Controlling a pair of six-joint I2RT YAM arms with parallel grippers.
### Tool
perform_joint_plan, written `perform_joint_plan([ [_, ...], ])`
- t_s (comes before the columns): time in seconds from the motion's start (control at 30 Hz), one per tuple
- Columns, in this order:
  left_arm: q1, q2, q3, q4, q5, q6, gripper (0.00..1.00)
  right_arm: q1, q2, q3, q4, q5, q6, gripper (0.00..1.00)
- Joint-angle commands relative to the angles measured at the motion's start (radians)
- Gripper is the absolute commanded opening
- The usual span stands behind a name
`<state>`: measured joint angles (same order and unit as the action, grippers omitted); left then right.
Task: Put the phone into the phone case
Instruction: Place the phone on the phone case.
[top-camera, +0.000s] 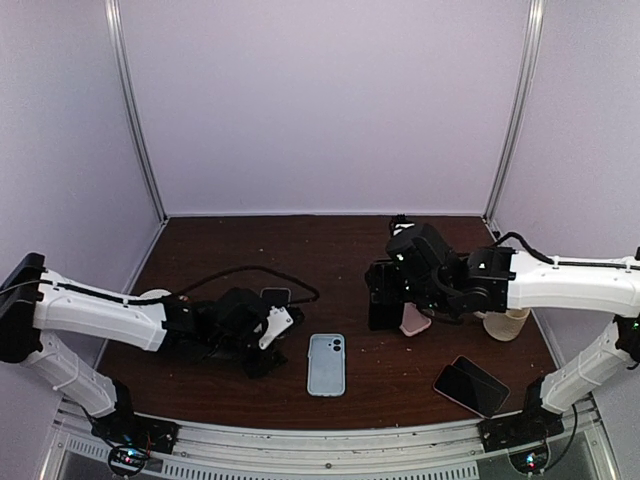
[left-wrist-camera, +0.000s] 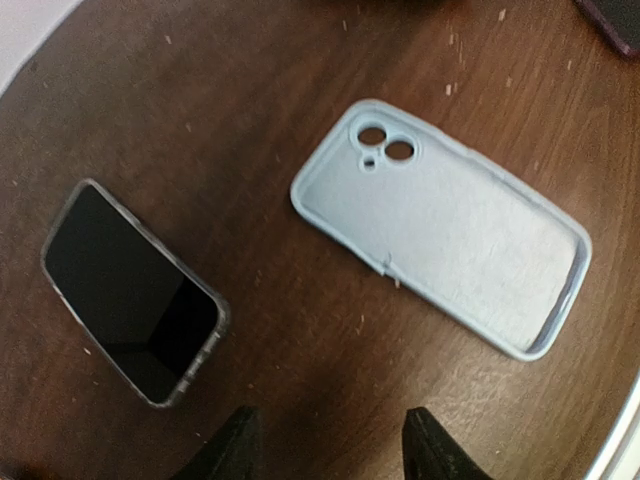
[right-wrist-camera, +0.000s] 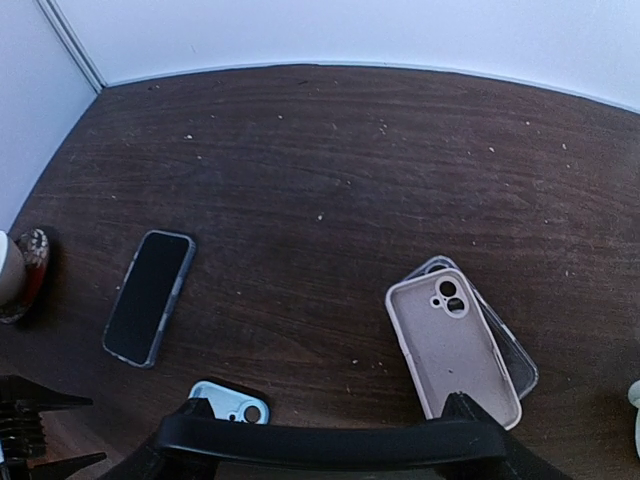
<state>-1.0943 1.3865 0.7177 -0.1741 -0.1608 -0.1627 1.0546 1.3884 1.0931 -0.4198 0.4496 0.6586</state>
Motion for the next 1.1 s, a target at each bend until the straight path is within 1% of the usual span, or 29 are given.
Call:
perform_joint_plan([
  [0.0, -0.023, 0.128, 0.08, -0.054, 0.037, 0.089, 0.49, -0.014, -0.03, -0.015, -0.012, 0.006, 0.046, 0.27],
  [0.07, -0.044, 0.201, 0.115, -0.074, 0.048, 0.124, 0.45, -0.017, -0.026, -0.016, -0.026, 0.005, 0.045, 0.28],
  [0.17, -0.069, 0.275, 0.156, -0.101, 0.089, 0.15, 0.42, -0.02, -0.029, -0.018, -0.042, 0.007, 0.045, 0.28],
  [0.27, -0.089, 0.316, 0.175, -0.089, 0.143, 0.153, 0.41, -0.023, -0.039, -0.021, -0.053, 0.01, 0.043, 0.28],
  [0.47, -0.113, 0.384, 0.242, -0.088, 0.203, 0.218, 0.4, -0.033, -0.066, -0.022, -0.087, 0.02, 0.037, 0.28],
  [0.7, -0.113, 0.473, 0.375, -0.079, 0.265, 0.258, 0.39, -0.044, -0.089, -0.006, -0.147, 0.021, 0.008, 0.28],
  [0.77, -0.111, 0.458, 0.374, -0.043, 0.271, 0.242, 0.38, -0.044, -0.089, 0.003, -0.161, 0.005, -0.009, 0.28],
  [0.83, -0.096, 0.401, 0.336, 0.014, 0.293, 0.208, 0.37, -0.043, -0.077, 0.011, -0.167, -0.023, -0.026, 0.28],
  [0.9, -0.054, 0.316, 0.28, 0.065, 0.308, 0.139, 0.37, -0.041, -0.05, 0.026, -0.183, -0.057, -0.032, 0.27],
  [0.97, 0.002, 0.216, 0.217, 0.091, 0.283, 0.058, 0.39, -0.032, -0.009, 0.042, -0.187, -0.089, -0.043, 0.26],
  [1.03, 0.055, 0.115, 0.171, 0.07, 0.2, -0.025, 0.46, -0.009, 0.047, 0.07, -0.183, -0.119, -0.051, 0.26],
  [1.07, 0.077, 0.053, 0.154, 0.037, 0.141, -0.05, 0.52, 0.003, 0.075, 0.087, -0.178, -0.133, -0.054, 0.25],
])
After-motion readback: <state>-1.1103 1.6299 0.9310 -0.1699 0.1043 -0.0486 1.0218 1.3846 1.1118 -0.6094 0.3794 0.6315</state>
